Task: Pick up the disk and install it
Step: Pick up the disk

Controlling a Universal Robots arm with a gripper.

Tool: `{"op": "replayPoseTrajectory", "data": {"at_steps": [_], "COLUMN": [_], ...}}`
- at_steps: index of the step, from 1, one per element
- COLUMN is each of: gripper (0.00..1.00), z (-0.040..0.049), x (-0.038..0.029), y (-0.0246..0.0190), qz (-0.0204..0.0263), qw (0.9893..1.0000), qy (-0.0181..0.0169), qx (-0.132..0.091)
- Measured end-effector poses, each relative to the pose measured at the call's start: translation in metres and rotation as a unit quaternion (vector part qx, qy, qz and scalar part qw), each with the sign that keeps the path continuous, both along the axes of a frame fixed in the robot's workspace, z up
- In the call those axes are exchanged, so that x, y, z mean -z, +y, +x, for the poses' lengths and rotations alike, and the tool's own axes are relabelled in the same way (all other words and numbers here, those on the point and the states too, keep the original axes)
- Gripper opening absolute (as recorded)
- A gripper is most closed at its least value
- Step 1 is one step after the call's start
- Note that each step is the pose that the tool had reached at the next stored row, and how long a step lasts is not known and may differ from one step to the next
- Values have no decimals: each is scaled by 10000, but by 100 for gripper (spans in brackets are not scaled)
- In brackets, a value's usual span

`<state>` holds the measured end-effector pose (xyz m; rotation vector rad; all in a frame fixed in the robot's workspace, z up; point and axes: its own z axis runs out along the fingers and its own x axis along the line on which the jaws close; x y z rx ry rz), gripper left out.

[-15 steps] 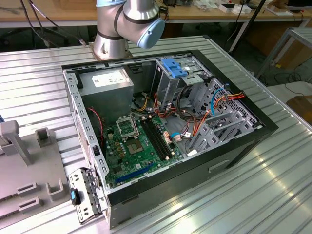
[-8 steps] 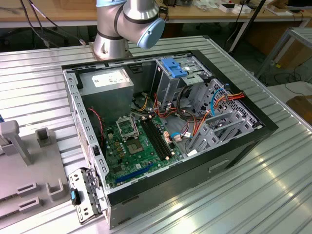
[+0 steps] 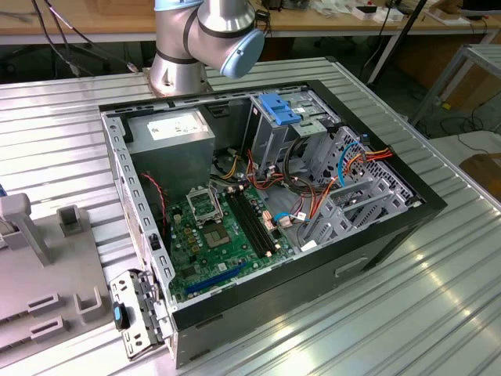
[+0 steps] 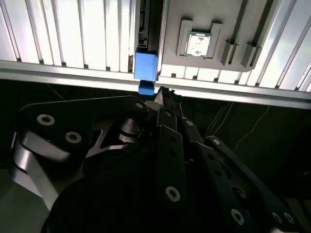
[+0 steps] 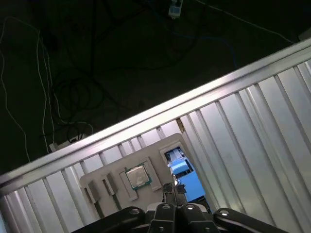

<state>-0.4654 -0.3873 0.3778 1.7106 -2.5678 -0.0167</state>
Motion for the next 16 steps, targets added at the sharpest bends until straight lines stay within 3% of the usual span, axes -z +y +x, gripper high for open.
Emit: {"op": "replayPoseTrajectory", "data": {"at_steps": [2, 5, 11, 14, 16], "gripper": [11, 11, 11, 11, 11], "z": [1, 6, 123, 147, 147], "x": [0, 16, 75, 87, 89], "y": [0, 0, 30, 42, 43], "qz": [0, -1, -17, -16, -15], "qw": [9994, 9968, 9954, 9927, 9899], "qy": [0, -12, -38, -38, -38], "qx": [-352, -800, -954, -1203, -1418]}}
